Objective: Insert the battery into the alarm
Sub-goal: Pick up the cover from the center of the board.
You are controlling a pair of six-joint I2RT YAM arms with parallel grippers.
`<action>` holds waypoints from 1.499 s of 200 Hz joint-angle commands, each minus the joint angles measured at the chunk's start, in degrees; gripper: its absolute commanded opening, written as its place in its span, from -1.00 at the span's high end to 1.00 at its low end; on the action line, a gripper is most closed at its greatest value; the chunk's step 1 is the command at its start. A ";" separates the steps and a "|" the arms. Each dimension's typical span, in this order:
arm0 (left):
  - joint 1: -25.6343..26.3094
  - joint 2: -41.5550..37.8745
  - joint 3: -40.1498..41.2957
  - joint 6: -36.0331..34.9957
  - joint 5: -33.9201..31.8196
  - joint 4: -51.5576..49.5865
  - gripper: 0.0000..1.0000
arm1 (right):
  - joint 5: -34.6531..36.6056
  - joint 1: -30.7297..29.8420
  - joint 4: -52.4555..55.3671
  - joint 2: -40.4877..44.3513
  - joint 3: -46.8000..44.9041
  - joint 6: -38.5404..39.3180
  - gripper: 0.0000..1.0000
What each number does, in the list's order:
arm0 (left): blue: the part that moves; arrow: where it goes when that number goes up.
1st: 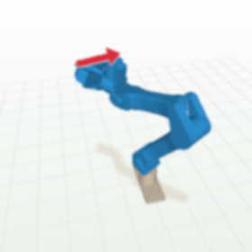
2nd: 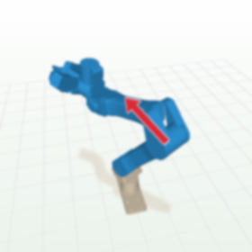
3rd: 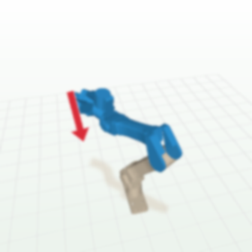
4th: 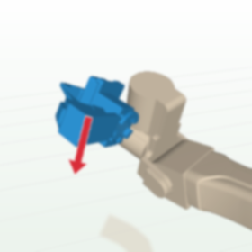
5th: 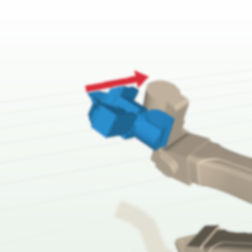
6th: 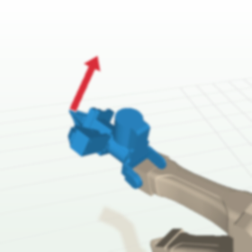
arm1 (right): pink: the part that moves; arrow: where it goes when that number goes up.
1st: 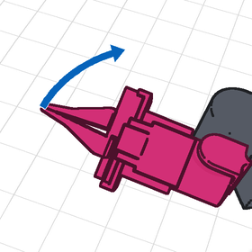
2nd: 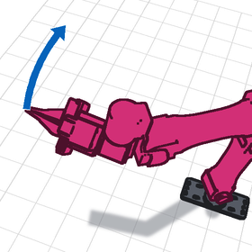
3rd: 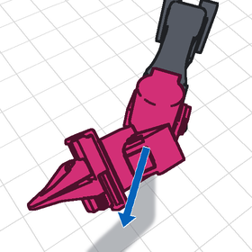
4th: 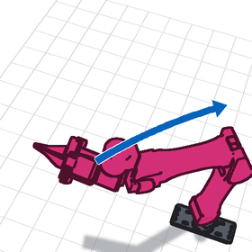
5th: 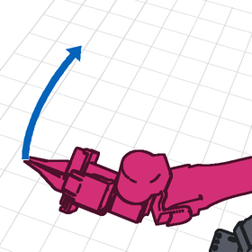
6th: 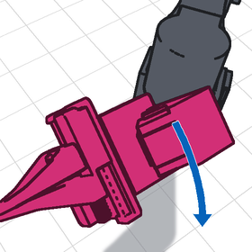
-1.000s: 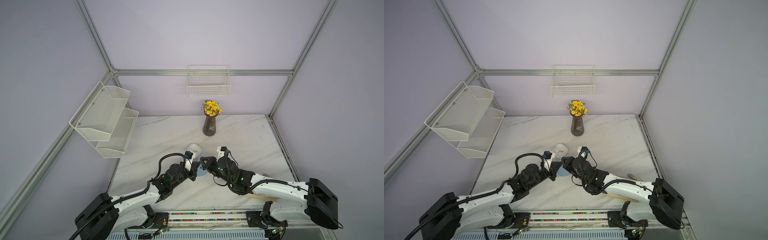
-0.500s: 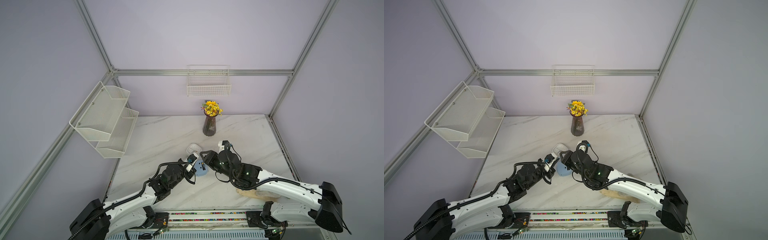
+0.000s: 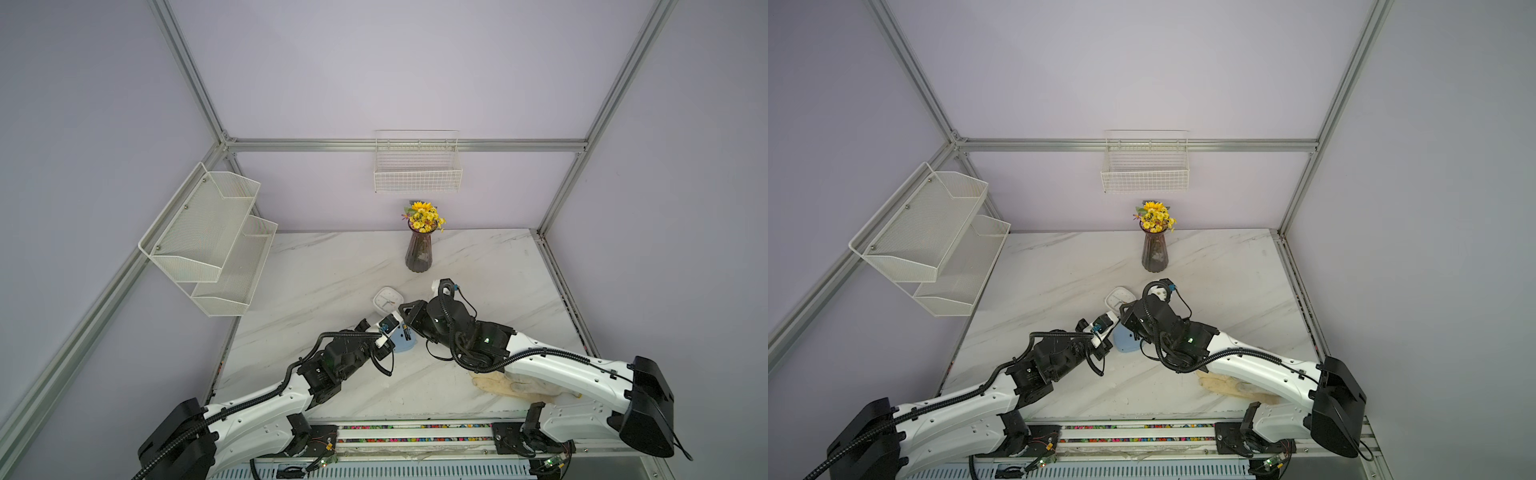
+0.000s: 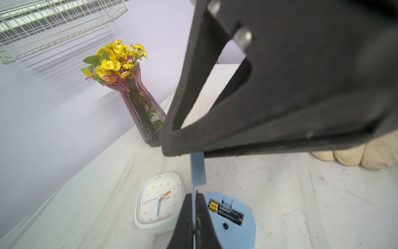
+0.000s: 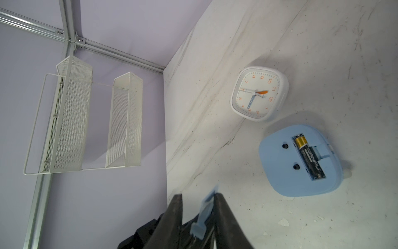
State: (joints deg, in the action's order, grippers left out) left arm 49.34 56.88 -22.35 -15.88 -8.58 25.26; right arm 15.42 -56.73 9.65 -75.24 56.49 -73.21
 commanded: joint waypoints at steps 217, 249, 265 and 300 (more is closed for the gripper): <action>3.75 -8.13 0.43 4.20 -2.49 -1.53 -0.19 | -6.74 9.69 1.28 -6.03 3.36 11.56 1.00; 3.70 -9.44 1.85 20.28 -8.62 -3.32 -0.39 | -14.13 14.54 -1.35 -6.19 1.66 25.29 1.00; 3.70 -8.87 1.42 27.09 -8.73 -5.42 -0.41 | -19.93 17.06 -2.02 -7.05 1.01 31.22 1.00; 3.44 -5.28 -2.26 41.85 -9.54 -11.96 -0.45 | -29.30 21.52 -2.07 -9.68 0.39 39.50 1.00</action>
State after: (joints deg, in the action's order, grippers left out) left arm 52.99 49.91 -21.30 10.94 -15.99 17.43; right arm -4.97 -37.50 8.62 -83.07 58.02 -43.11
